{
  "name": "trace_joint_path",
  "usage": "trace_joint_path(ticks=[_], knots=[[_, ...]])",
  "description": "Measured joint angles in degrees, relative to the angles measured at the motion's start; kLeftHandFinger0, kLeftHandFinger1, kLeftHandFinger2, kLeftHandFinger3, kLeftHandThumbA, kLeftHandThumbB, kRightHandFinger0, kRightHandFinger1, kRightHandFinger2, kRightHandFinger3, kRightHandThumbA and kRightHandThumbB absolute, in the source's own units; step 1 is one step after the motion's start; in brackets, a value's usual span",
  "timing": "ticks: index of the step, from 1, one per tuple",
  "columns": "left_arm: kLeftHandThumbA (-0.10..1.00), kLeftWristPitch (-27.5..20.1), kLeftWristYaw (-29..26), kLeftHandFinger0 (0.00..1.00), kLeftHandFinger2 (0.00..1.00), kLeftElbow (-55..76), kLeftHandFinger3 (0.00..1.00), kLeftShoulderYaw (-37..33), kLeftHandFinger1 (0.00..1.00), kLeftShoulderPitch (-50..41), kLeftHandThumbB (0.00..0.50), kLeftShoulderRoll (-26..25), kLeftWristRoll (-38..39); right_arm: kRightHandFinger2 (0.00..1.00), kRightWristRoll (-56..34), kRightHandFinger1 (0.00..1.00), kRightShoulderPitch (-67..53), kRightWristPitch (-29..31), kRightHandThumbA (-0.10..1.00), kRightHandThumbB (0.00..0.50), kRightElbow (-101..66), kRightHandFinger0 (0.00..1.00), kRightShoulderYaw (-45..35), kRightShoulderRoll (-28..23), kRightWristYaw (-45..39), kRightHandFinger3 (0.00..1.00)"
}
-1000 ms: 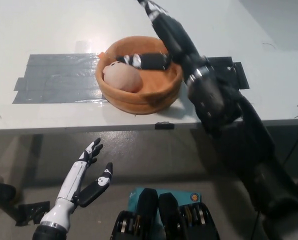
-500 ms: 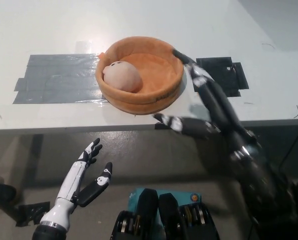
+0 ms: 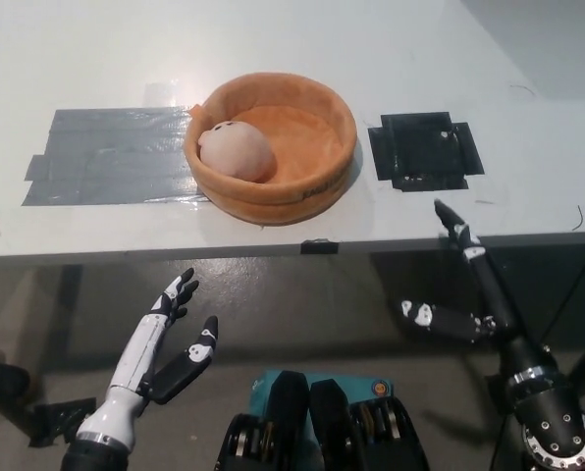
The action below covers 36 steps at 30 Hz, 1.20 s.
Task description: A person hands a emotional support dumpling to the robot which it grabs with its right hand and places in the soft place kept infront of it in the centre of the desk
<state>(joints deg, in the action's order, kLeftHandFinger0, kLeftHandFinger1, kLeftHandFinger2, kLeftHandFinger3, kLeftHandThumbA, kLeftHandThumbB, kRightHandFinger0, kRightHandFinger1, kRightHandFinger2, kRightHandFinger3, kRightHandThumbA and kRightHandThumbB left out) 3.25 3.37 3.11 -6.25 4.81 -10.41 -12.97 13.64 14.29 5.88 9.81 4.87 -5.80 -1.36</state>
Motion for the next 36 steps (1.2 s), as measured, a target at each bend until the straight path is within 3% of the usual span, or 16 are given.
trace_joint_path(ticks=[13,15,36], knots=[[0.48,-0.34,0.01,1.00,1.00,-0.35,1.00,-0.10,1.00,-0.18,0.000,0.00,-0.06,1.00,0.98,1.00,-0.90,2.95,0.87,0.233,8.12,1.00,2.37,0.24,0.21,1.00],[0.48,-0.34,0.01,1.00,1.00,-0.35,1.00,-0.14,1.00,-0.24,0.000,0.00,-0.08,1.00,1.08,1.00,-1.24,3.12,0.92,0.250,8.64,1.00,2.69,0.37,0.21,1.00],[0.45,-0.34,0.31,1.00,1.00,-0.35,1.00,-0.19,1.00,-0.25,0.000,0.00,-0.06,1.00,1.25,1.00,-1.48,3.46,0.95,0.226,10.93,1.00,3.27,0.50,0.23,1.00]])
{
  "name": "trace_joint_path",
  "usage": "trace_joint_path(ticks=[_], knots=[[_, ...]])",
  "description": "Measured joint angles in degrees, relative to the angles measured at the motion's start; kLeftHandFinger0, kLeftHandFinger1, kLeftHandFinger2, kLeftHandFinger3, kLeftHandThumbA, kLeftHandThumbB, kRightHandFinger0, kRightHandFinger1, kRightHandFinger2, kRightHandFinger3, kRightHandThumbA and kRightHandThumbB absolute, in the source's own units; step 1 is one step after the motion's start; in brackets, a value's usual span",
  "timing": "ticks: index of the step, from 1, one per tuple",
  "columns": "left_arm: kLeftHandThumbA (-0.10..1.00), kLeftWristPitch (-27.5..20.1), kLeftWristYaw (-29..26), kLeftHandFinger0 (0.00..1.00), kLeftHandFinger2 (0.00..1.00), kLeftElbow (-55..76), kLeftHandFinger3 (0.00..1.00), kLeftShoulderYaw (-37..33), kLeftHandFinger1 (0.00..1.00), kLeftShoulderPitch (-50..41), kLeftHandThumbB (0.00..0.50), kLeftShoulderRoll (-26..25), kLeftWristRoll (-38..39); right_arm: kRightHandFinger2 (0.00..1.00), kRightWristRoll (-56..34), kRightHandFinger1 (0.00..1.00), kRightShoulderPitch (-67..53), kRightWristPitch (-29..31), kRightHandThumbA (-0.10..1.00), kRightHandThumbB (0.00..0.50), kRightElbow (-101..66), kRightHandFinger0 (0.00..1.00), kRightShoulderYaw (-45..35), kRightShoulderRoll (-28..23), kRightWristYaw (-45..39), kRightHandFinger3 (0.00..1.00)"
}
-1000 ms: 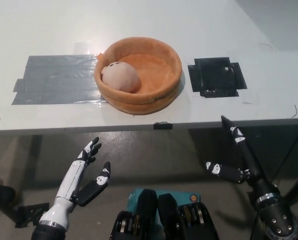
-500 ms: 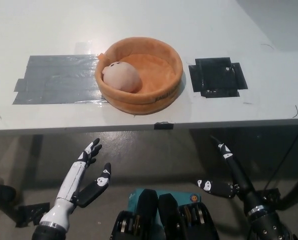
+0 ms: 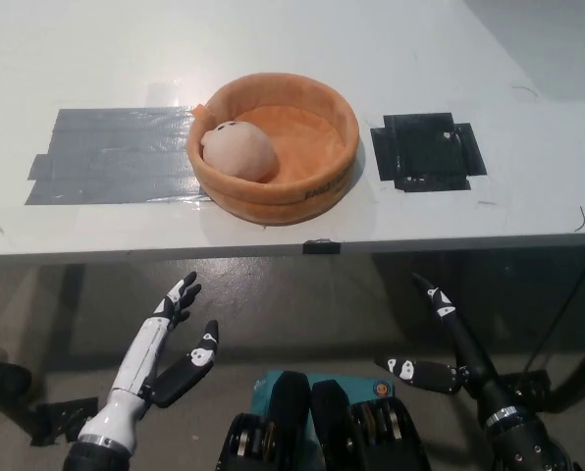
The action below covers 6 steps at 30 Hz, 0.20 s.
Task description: A person hands a emotional support dumpling to the robot which it grabs with its right hand and places in the soft place kept infront of it in the centre of the desk
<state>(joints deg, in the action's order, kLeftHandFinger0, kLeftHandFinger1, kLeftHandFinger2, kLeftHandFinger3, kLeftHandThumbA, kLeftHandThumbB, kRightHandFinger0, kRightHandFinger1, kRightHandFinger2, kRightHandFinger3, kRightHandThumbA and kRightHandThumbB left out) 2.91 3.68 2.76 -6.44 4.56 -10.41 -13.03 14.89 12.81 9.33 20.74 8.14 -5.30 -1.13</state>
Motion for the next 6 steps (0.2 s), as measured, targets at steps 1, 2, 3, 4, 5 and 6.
trace_joint_path(ticks=[1,2,3,4,5,6], knots=[[0.45,0.01,0.01,1.00,1.00,0.00,1.00,0.00,1.00,0.00,0.000,0.00,0.00,1.00,-0.04,1.00,0.00,0.00,0.95,0.226,0.01,1.00,-0.02,0.00,0.00,1.00],[0.44,0.02,0.02,1.00,1.00,0.00,1.00,0.00,1.00,0.00,0.000,0.00,0.00,1.00,-0.07,1.00,0.00,0.00,0.95,0.225,0.01,1.00,-0.03,0.00,0.00,1.00],[0.44,0.03,0.03,1.00,1.00,0.00,1.00,0.00,1.00,0.00,0.000,0.00,0.01,1.00,-0.11,1.00,0.00,0.00,0.95,0.225,0.01,1.00,-0.05,0.00,0.00,1.00],[0.43,0.02,0.04,1.00,1.00,0.00,1.00,0.00,1.00,0.00,0.000,0.00,0.01,1.00,-0.16,1.00,0.00,0.00,0.95,0.225,0.01,1.00,-0.07,0.00,-0.01,1.00],[0.43,0.01,0.05,1.00,1.00,0.00,1.00,0.00,1.00,0.00,0.000,0.00,0.02,1.00,-0.20,1.00,0.00,0.00,0.95,0.223,0.01,1.00,-0.07,0.00,-0.01,1.00],[0.43,0.01,0.05,1.00,1.00,0.00,1.00,0.00,1.00,0.00,0.000,0.00,0.02,1.00,-0.20,1.00,0.00,0.00,0.95,0.223,0.01,1.00,-0.07,0.00,-0.01,1.00]])
